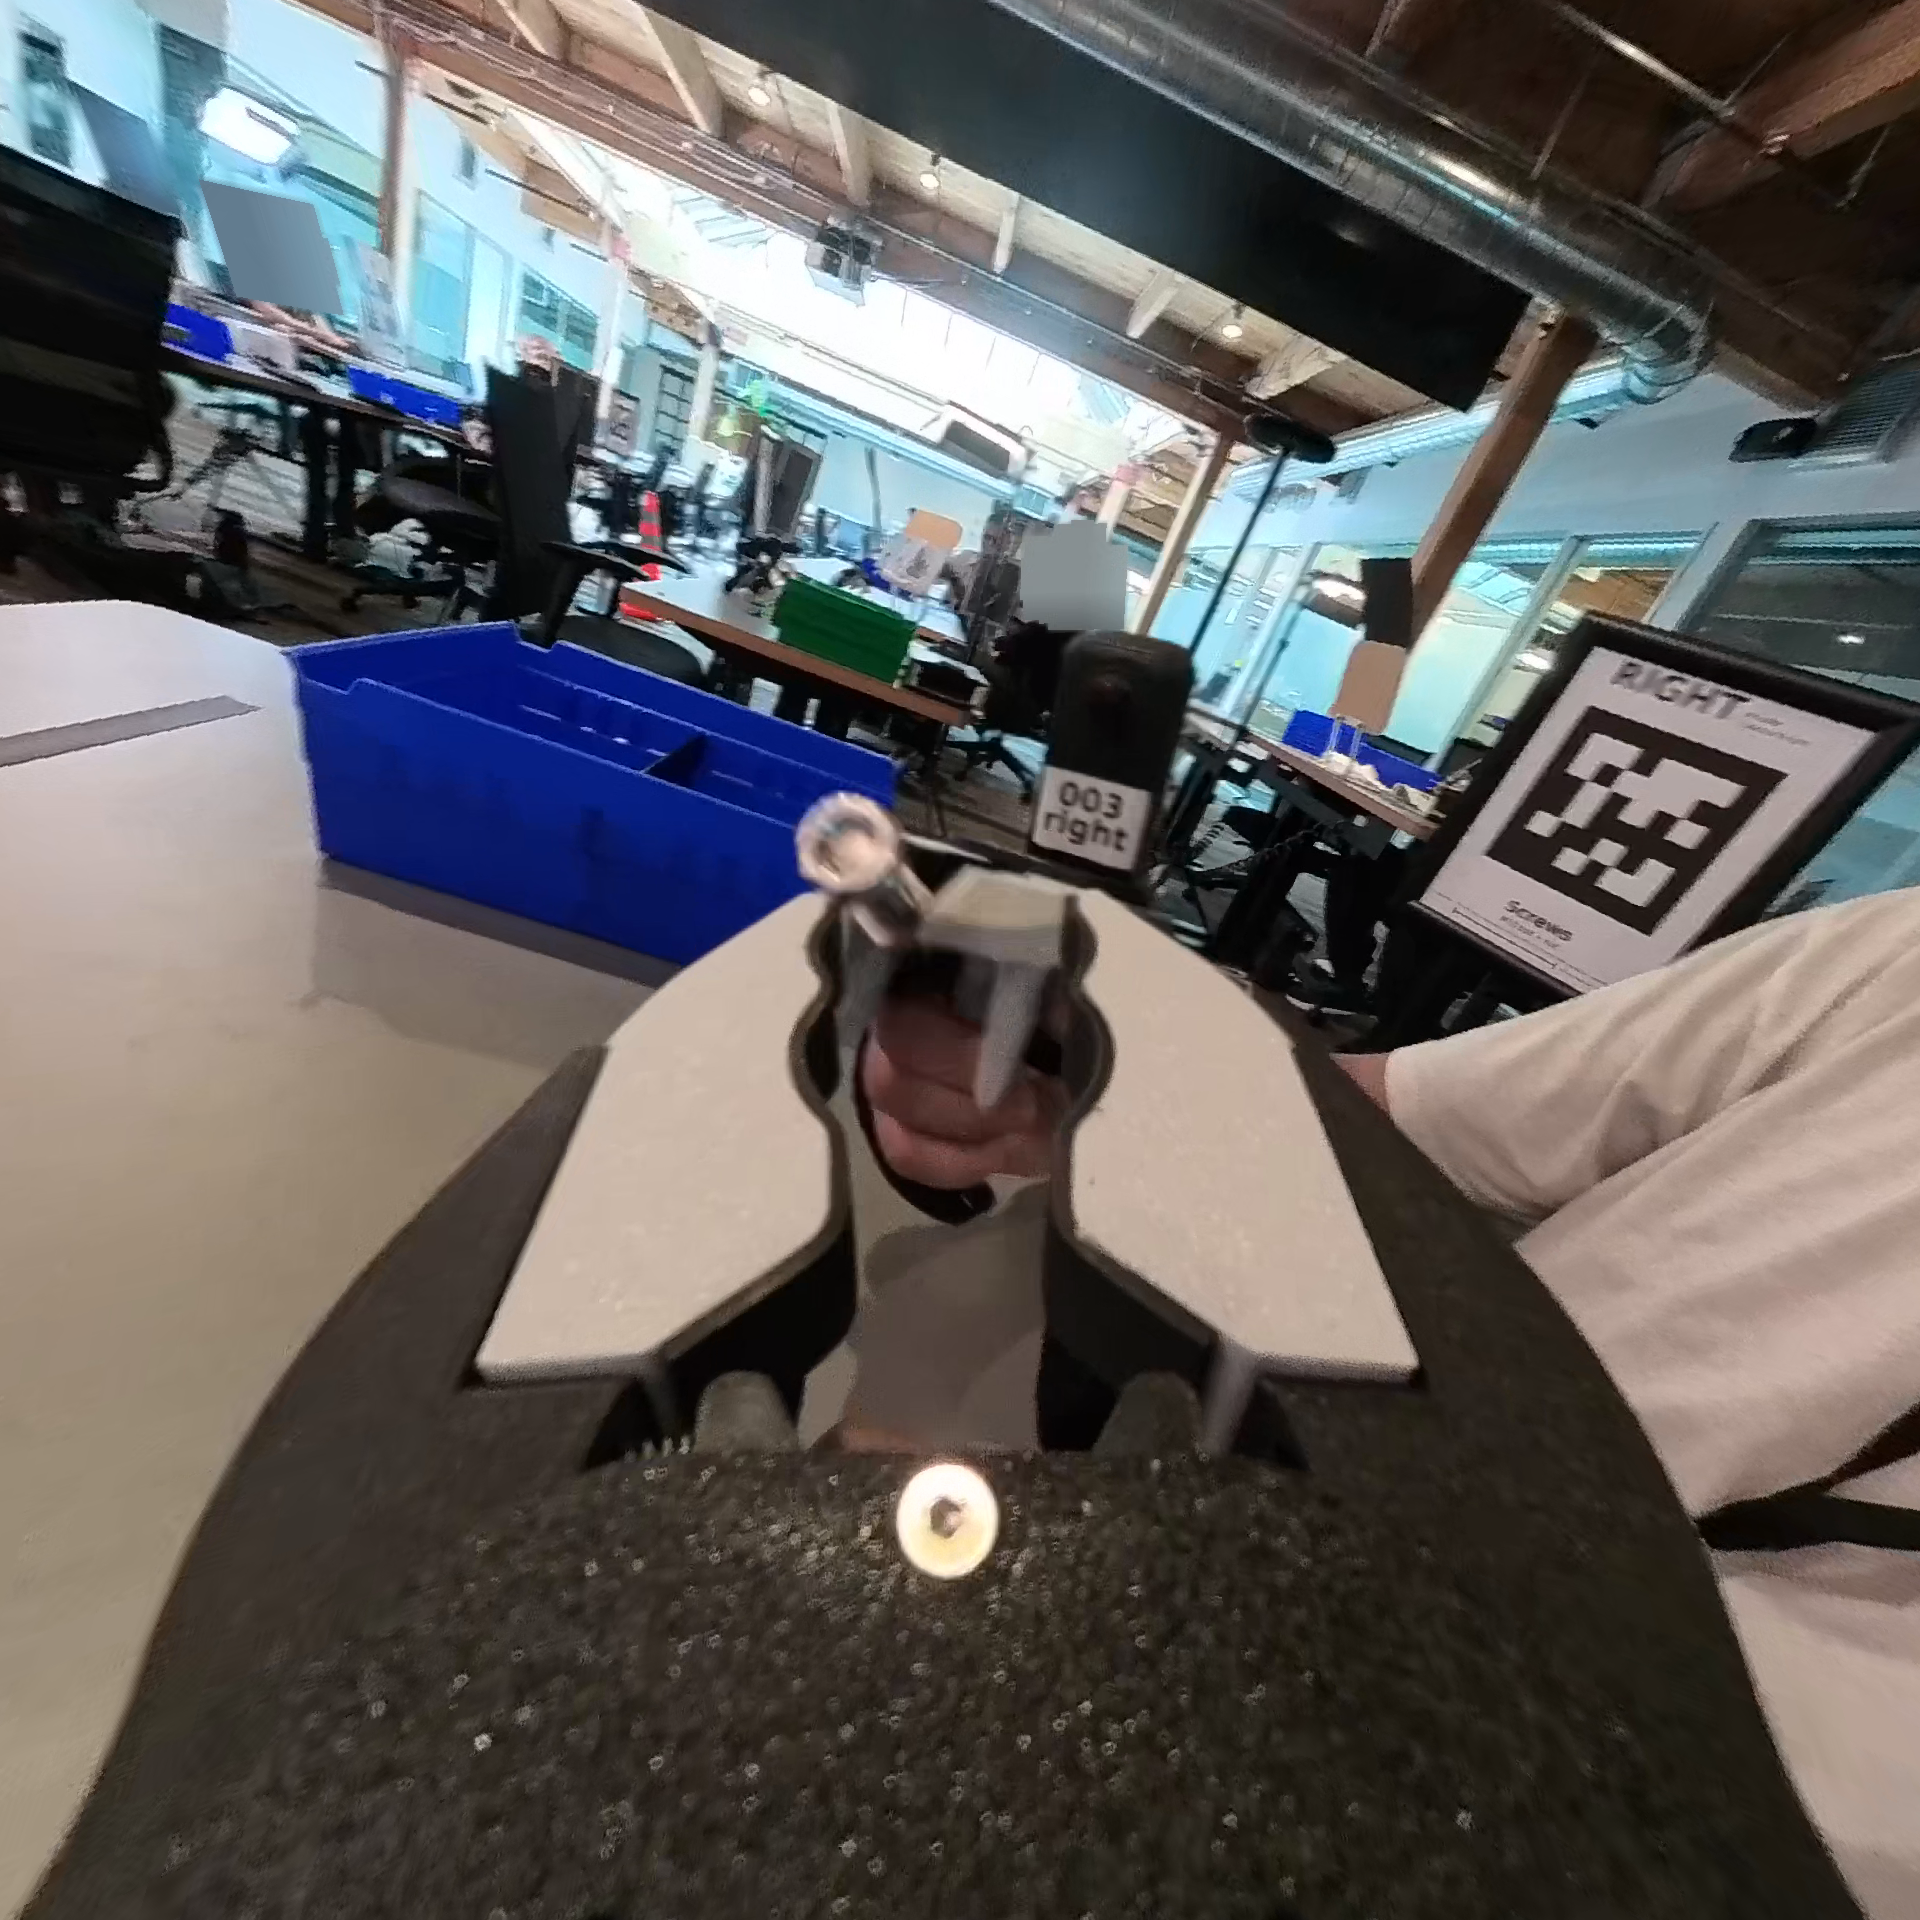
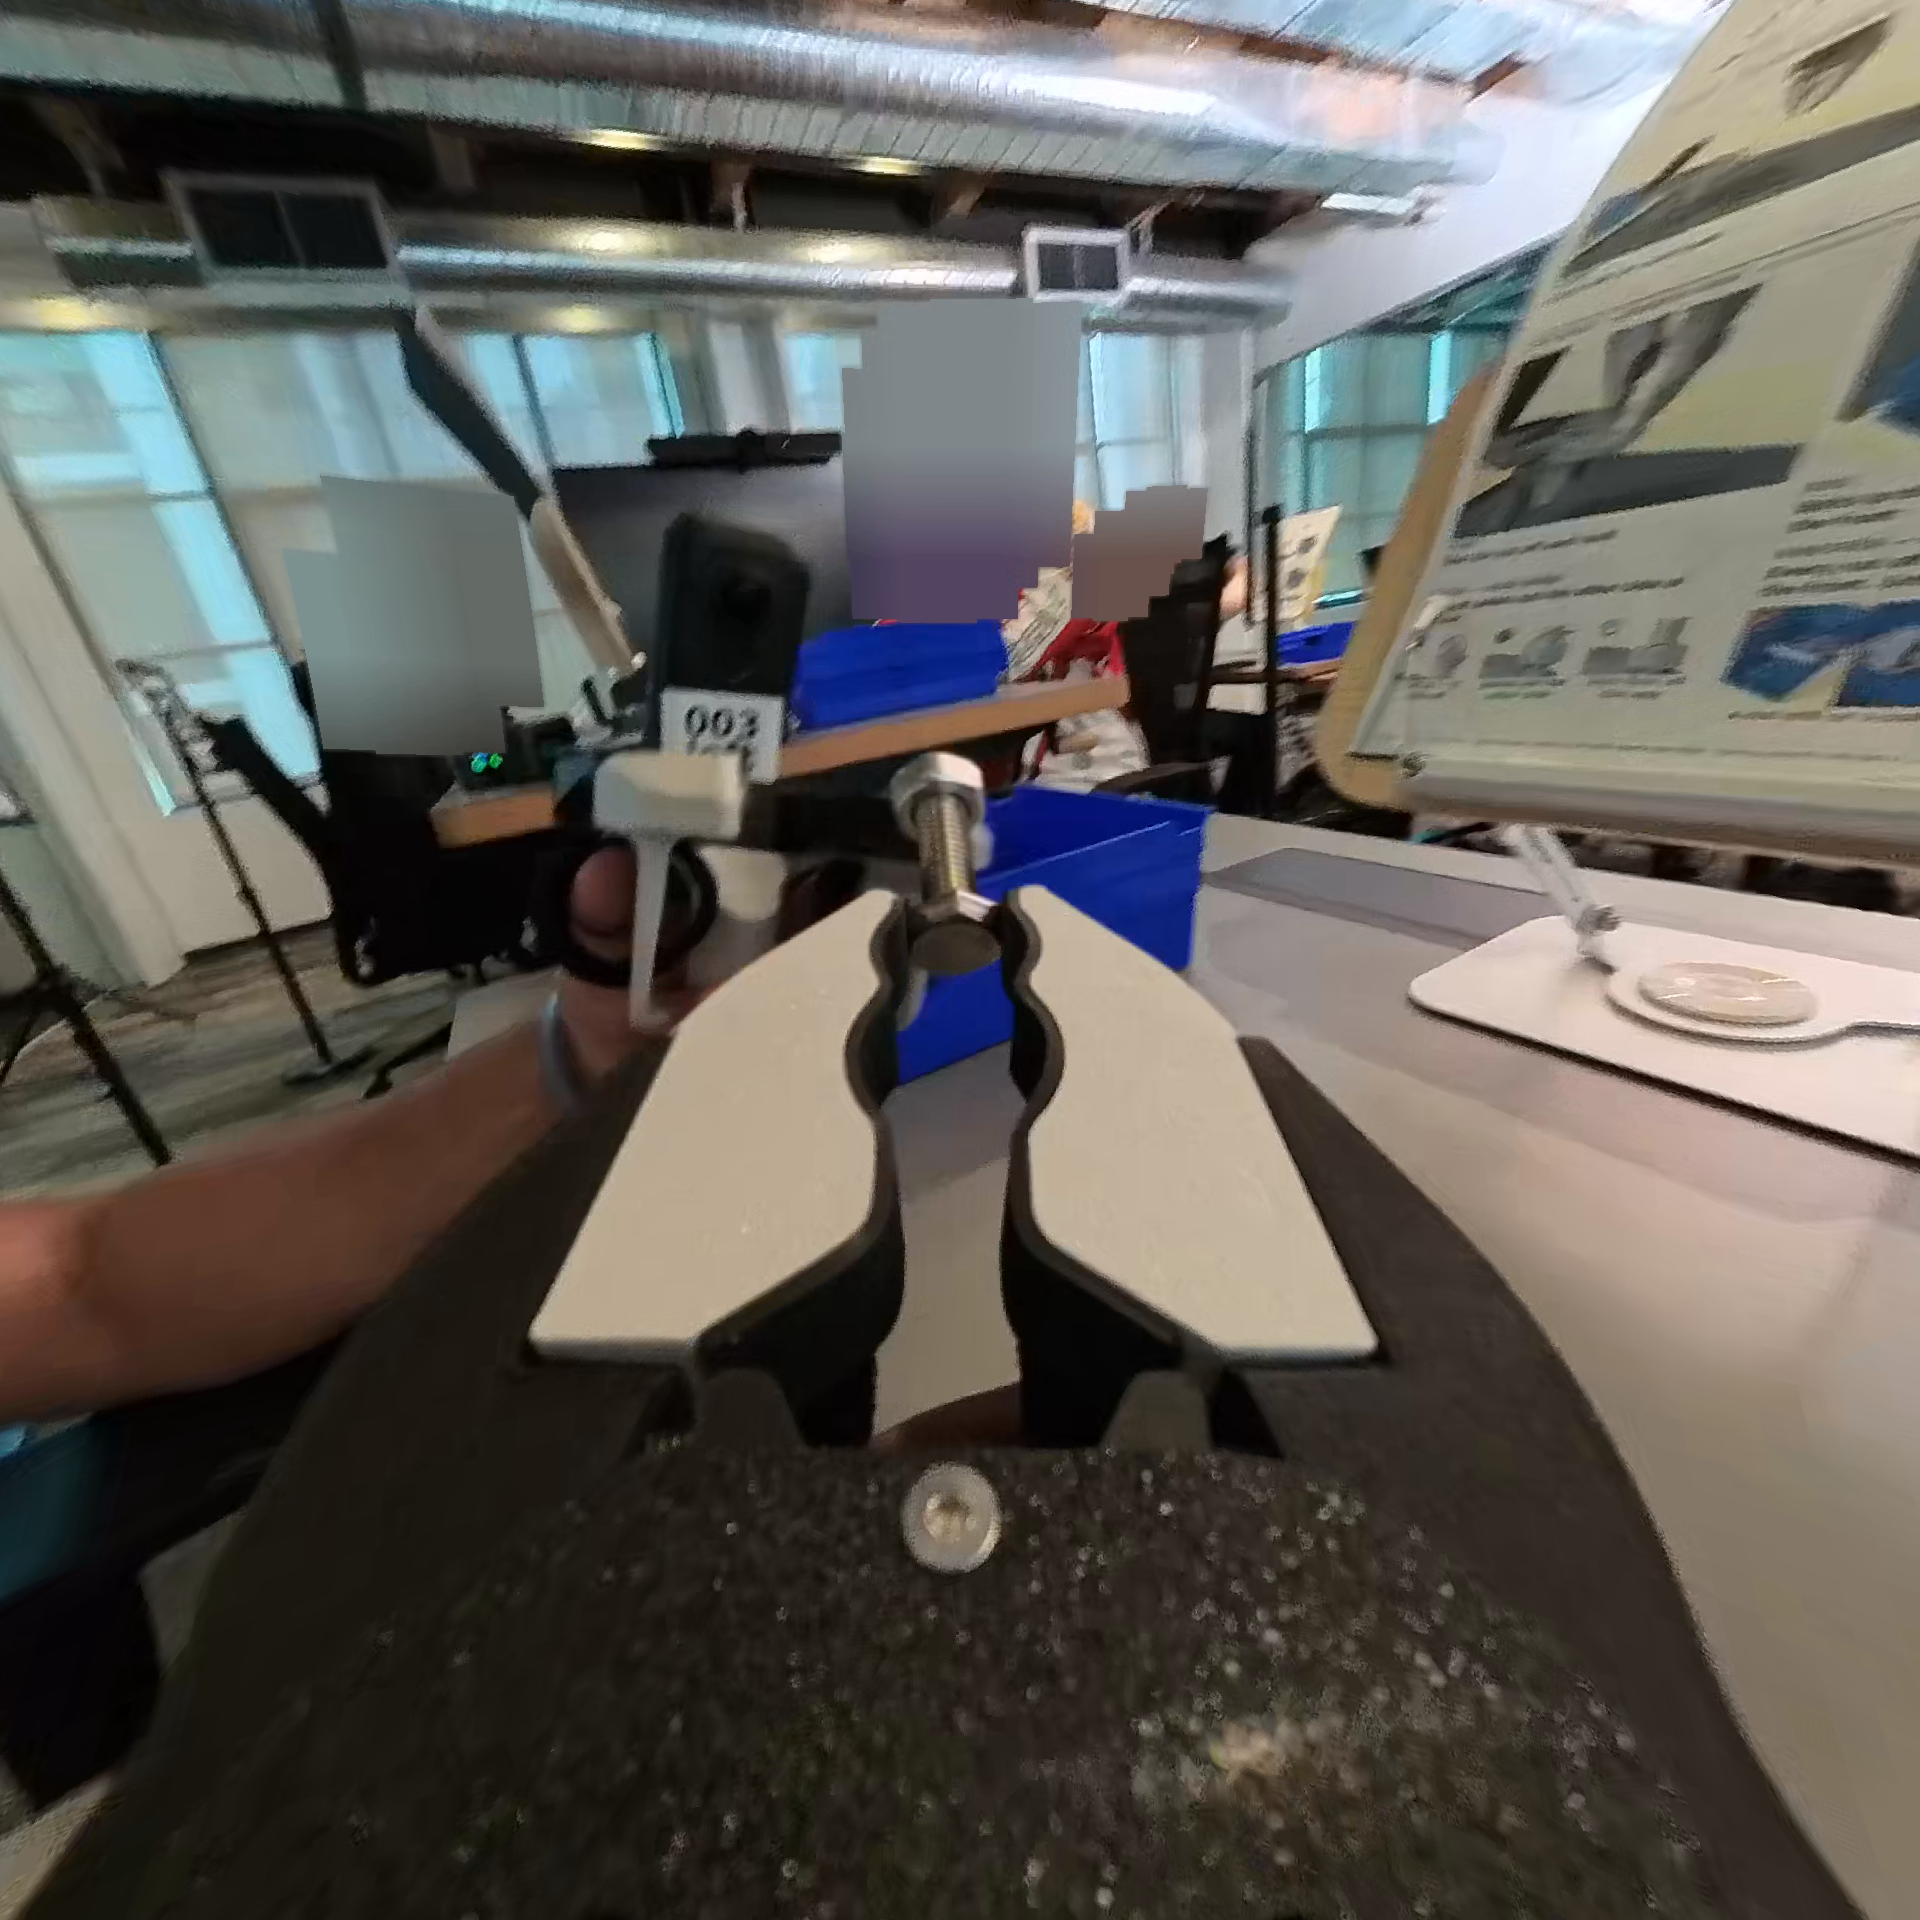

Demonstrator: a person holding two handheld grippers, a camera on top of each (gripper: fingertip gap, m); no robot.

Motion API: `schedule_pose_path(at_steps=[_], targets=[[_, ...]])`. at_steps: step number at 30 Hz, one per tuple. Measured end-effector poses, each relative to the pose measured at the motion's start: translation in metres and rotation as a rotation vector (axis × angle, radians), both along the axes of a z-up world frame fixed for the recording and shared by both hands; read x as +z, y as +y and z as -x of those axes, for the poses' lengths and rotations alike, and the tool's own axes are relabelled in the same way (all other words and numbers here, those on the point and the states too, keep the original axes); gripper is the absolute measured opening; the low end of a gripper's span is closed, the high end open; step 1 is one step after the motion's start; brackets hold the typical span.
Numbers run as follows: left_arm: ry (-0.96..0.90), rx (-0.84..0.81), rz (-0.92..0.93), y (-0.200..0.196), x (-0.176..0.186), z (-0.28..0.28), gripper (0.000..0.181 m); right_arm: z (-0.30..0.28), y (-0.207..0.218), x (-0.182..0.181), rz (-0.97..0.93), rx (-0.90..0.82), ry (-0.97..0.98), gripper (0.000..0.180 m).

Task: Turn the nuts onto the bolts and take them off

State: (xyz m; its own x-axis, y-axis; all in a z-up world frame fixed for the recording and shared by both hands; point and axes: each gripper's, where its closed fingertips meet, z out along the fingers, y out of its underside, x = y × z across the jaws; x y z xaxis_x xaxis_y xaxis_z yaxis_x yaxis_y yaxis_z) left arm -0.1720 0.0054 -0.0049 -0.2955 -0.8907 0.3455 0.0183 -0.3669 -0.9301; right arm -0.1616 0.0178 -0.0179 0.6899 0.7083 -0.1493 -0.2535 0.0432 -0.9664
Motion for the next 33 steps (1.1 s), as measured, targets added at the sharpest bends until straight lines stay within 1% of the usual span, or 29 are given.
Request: schedule_pose_path(at_steps=[2,4,12,15,17,21,25,28,31,33], targets=[[-0.016,-0.016,0.006,-0.002,0.003,0.001,0.036,-0.013,0.002,0.008,-0.002,-0.017,0.027,0.016],[-0.011,0.008,-0.01,0.0,0.002,0.0,0.036,-0.02,0.0,0.013,-0.009,-0.015,0.043,0.016],[0.01,0.021,0.006,0.004,-0.002,-0.002,0.041,0.013,-0.007,-0.01,0.025,0.079,-0.04,0.016],[0.015,0.018,0.01,0.004,-0.002,-0.001,0.046,0.004,-0.001,-0.004,0.016,0.027,-0.017,0.016],[0.007,0.002,0.006,0.001,-0.001,-0.001,0.04,-0.01,0.003,0.005,-0.002,-0.028,0.016,0.016],[0.016,0.015,-0.004,0.002,-0.003,-0.002,0.04,-0.011,-0.003,0.007,-0.003,0.002,0.019,0.016],[0.016,0.023,0.007,0.005,-0.003,-0.002,0.041,0.007,-0.008,-0.002,0.01,0.074,-0.008,0.016],[0.008,0.014,0.013,0.004,-0.001,0.0,0.042,0.009,-0.004,-0.006,0.019,0.055,-0.029,0.016],[0.005,0.01,0.011,0.004,-0.001,0.001,0.039,-0.004,0.0,0.003,0.009,0.015,0.014,0.016],[0.003,0.025,0.005,0.006,0.0,0.0,0.039,-0.011,-0.003,0.01,-0.006,0.028,0.05,0.016]])
